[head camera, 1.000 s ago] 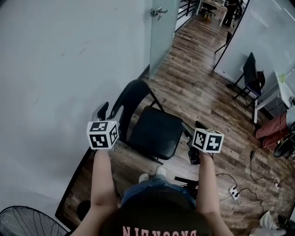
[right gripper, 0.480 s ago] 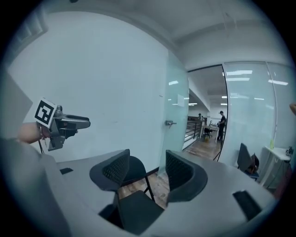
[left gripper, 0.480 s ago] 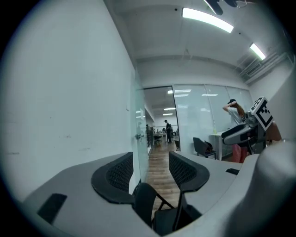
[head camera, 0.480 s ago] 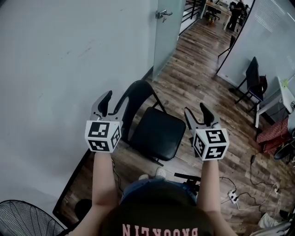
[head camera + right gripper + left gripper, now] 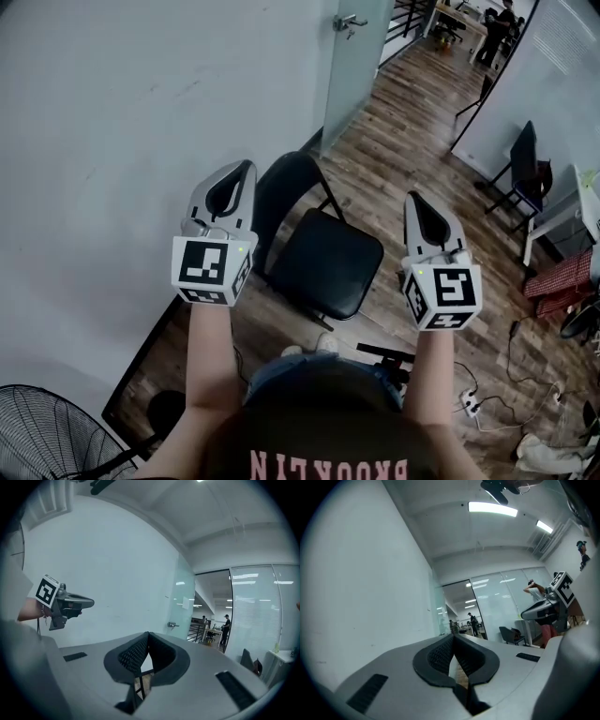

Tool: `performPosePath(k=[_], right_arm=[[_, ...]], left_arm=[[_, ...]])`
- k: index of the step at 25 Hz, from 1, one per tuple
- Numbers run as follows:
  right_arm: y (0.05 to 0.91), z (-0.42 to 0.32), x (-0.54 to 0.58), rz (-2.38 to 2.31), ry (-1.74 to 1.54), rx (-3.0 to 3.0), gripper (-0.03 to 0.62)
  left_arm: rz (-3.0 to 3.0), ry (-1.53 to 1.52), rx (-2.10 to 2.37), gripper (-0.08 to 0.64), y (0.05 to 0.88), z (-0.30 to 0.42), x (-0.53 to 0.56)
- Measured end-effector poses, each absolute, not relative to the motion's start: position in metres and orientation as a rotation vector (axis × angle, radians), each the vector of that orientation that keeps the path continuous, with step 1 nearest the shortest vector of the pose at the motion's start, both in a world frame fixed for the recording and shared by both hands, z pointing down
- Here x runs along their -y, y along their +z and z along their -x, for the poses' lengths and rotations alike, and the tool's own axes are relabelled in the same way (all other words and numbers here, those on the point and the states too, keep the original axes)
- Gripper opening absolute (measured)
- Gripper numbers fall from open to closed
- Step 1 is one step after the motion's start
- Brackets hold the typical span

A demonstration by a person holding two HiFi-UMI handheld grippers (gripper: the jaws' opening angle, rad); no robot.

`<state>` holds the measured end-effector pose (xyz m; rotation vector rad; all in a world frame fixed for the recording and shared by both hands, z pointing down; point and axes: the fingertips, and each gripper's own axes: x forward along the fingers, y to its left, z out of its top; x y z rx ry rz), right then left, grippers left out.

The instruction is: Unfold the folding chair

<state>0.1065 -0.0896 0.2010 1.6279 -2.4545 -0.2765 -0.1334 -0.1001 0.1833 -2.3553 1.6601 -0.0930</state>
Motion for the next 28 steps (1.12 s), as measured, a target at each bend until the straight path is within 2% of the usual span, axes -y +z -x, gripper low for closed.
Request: performPosePath(k=[11, 28], right_arm=[[0.146, -0.104, 0.072, -1.693, -0.641, 2.474, 0.000], [0.129, -0.125, 0.077, -1.730, -0.651, 2.439, 0.000]], left_arm=[[2.222, -0.001, -1.651, 0.003, 0.138, 0.130, 0.091], [2.259, -0.007, -1.591, 0.003, 0.132, 0.121, 0.096]])
